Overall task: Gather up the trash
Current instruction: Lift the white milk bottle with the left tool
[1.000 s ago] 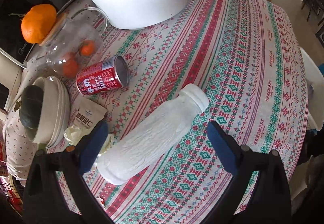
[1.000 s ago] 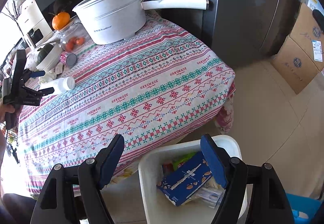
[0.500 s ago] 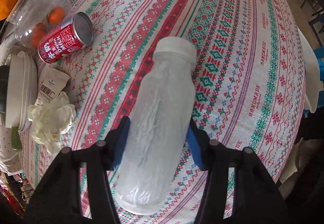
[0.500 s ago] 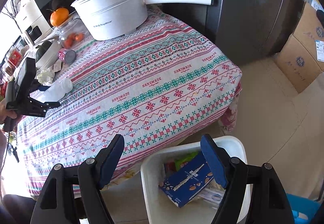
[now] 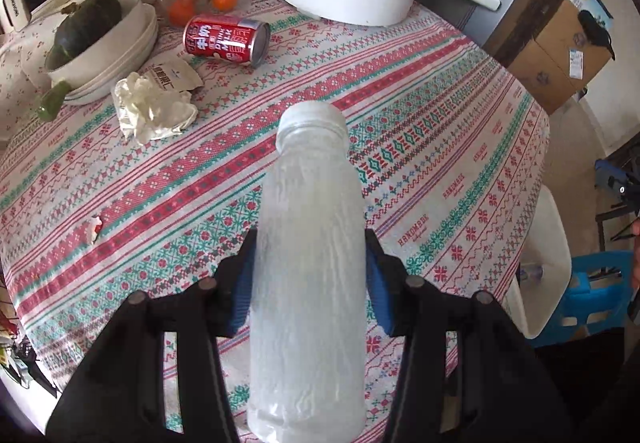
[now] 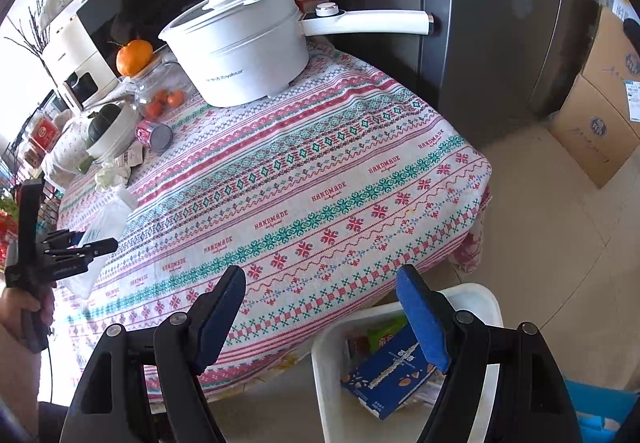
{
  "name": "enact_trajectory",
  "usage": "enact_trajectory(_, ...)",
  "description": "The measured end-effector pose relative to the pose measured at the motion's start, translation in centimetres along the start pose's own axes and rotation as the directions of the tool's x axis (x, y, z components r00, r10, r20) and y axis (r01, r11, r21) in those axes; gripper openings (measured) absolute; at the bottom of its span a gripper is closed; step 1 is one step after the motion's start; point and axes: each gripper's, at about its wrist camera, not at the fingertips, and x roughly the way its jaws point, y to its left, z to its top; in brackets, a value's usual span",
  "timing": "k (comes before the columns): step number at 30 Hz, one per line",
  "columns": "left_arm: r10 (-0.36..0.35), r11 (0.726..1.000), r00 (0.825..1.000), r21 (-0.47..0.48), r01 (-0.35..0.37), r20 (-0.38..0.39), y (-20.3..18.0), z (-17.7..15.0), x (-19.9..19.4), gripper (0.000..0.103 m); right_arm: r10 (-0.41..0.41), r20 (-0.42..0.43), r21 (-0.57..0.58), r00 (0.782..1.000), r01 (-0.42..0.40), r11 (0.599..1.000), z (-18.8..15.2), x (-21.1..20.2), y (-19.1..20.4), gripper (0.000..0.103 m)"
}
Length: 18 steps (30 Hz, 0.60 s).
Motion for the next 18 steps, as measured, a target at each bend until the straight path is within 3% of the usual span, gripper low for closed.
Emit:
enact_trajectory(5,-0.010,0.986,0.986,-0.165,0.037,0.164,2.0,-1.7,-6.1,0.051,-0.008,0.020,-0.056,1.000,0.009,0.998,-0.1,0.5,2.0,0.080)
enact_trajectory(8,0.007,0.973,0.973,-0.227,0.046,0.231,3.4,-3.3,-7.9,0.051,-0.027,0.010,-0.110,1.000,0.028,0.994,-0.4,1.5,3.5,0.080)
enact_trajectory(15,0.024,0.938,0.949,-0.334,0.087,0.313,6.3,-3.7,-8.5,0.051,0.038,0.003,-0.160,0.999,-0.037,0.986,1.3,3.4,7.8,0.080)
enact_trajectory(18,0.019,0.901,0.937,-0.412,0.136,0.350,7.9,-3.7,-8.9,0.051,0.064,0.013,-0.215,0.998,-0.060,0.975,2.8,5.0,10.9,0.080)
